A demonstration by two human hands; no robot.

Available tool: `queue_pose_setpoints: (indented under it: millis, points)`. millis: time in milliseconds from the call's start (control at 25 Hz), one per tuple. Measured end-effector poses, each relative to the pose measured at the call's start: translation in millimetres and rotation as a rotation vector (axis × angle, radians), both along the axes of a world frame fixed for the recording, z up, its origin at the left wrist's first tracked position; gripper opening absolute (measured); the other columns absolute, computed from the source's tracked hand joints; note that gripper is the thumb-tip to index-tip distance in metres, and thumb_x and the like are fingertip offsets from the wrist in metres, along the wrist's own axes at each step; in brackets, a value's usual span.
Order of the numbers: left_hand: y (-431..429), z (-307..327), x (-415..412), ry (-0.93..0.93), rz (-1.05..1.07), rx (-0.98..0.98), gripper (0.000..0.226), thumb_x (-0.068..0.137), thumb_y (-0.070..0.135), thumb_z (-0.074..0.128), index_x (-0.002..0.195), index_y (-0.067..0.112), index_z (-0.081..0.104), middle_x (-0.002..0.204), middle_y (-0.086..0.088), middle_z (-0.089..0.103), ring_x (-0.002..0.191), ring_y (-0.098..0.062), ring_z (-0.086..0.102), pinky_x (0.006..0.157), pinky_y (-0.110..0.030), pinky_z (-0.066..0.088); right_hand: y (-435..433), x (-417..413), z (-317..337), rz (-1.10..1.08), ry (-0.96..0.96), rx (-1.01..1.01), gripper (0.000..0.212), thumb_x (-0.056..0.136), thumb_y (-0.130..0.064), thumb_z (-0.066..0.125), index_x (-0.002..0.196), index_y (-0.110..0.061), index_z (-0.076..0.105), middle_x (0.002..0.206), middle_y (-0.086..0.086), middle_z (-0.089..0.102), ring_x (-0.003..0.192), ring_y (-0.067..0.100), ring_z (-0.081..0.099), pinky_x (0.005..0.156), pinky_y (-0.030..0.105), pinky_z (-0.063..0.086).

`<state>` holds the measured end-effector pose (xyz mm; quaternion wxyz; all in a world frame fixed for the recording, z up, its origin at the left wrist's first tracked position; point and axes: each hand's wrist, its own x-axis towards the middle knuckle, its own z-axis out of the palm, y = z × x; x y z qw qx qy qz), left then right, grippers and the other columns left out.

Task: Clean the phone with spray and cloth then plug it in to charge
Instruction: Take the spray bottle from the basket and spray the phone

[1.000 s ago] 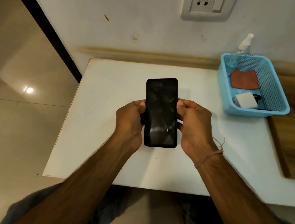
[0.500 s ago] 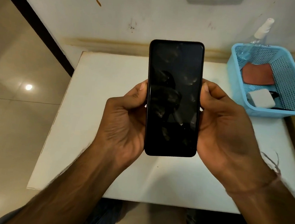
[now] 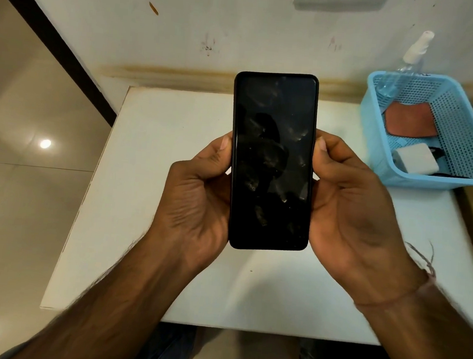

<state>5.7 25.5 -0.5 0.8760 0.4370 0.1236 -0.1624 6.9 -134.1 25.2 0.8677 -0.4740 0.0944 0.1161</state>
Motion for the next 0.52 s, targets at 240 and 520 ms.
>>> queue_pose_setpoints:
  millis: [240, 520]
  points:
    - [-9.3, 23.4, -4.7, 0.026, 0.021, 0.080, 0.032, 0.105, 0.016, 0.032, 0.126, 0.010, 0.056, 0.121, -0.010, 0.062, 0.118, -0.029, 0.057, 0.116, -0.054, 0.036, 6.0, 11.1, -15.1, -0.074, 0.018, -0.077, 0.022, 0.099, -0.020, 0.047, 0.108, -0.015, 0.066, 0.112, 0.009, 0.068, 0.102, 0.029, 0.065, 0.078, 0.043, 0.057]
    - [-16.9, 47.6, -9.1, 0.052, 0.030, 0.062, 0.030, 0.105, 0.013, 0.029, 0.126, 0.010, 0.051, 0.121, -0.012, 0.056, 0.112, -0.026, 0.054, 0.110, -0.047, 0.039, 7.4, 17.7, -21.3, -0.096, -0.027, -0.113, 0.022, 0.100, -0.018, 0.045, 0.109, -0.015, 0.065, 0.119, 0.014, 0.066, 0.109, 0.032, 0.063, 0.081, 0.042, 0.056]
